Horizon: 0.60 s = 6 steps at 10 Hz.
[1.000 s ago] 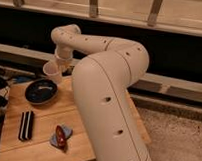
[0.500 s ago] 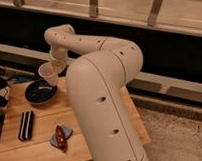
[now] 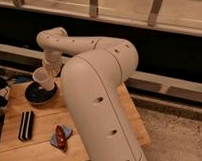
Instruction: Place the ceramic cup in the ceramic bowl
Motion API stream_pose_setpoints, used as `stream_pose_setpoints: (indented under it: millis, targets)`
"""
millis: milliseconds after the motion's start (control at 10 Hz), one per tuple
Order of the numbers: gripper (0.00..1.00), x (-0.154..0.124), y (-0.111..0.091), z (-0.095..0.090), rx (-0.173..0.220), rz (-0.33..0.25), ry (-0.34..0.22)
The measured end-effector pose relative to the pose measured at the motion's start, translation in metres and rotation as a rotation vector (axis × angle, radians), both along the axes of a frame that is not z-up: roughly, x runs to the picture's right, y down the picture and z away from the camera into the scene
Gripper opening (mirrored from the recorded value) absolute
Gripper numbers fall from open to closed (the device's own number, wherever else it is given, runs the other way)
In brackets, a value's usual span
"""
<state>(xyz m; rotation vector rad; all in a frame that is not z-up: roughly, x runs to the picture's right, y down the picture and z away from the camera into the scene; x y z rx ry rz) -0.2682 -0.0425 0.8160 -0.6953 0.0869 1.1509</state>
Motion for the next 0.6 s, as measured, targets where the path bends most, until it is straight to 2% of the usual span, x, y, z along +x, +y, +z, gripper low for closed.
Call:
stream_pose_setpoints:
  millis: [600]
  targets:
    - [0.01, -0.012, 0.021, 0.012, -0.032, -0.027, -0.006]
